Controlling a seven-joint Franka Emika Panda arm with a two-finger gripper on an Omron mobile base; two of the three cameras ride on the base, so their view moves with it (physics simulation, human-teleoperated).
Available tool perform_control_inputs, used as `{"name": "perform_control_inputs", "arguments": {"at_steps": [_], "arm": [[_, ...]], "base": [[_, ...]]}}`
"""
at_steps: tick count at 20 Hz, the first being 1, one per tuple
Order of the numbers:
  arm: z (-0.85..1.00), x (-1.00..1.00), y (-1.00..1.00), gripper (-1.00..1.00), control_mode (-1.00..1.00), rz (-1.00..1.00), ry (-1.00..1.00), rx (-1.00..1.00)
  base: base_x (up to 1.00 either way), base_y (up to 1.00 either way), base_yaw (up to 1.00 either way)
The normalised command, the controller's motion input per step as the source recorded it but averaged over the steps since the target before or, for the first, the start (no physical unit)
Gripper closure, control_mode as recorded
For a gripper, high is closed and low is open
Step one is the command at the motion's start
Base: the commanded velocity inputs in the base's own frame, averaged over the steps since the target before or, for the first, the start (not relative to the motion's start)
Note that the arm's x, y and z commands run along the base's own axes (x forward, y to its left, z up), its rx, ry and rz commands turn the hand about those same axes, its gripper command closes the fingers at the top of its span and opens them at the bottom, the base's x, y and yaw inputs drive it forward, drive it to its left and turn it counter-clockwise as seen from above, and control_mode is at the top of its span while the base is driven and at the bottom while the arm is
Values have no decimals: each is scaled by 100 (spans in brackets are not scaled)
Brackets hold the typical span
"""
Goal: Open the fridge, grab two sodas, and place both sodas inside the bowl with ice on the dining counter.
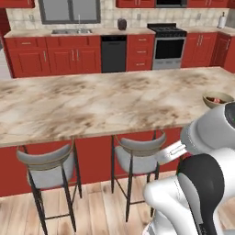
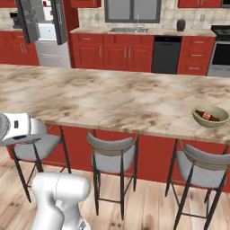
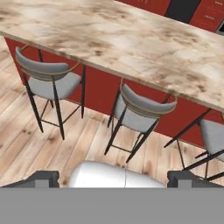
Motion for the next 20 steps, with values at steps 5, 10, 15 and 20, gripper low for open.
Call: {"name": "perform_control_inputs", "arguments": {"at_steps": [5, 10, 15, 20], "arm": [[0, 0, 0, -100, 100, 0, 0, 0], [0, 0, 0, -100, 100, 0, 0, 0], [0, 0, 0, -100, 100, 0, 0, 0], [0, 0, 0, -100, 100, 0, 0, 0]], "base": [[-49, 100, -2], [-31, 100, -3], [-1, 100, -5], [9, 100, -8]]}}
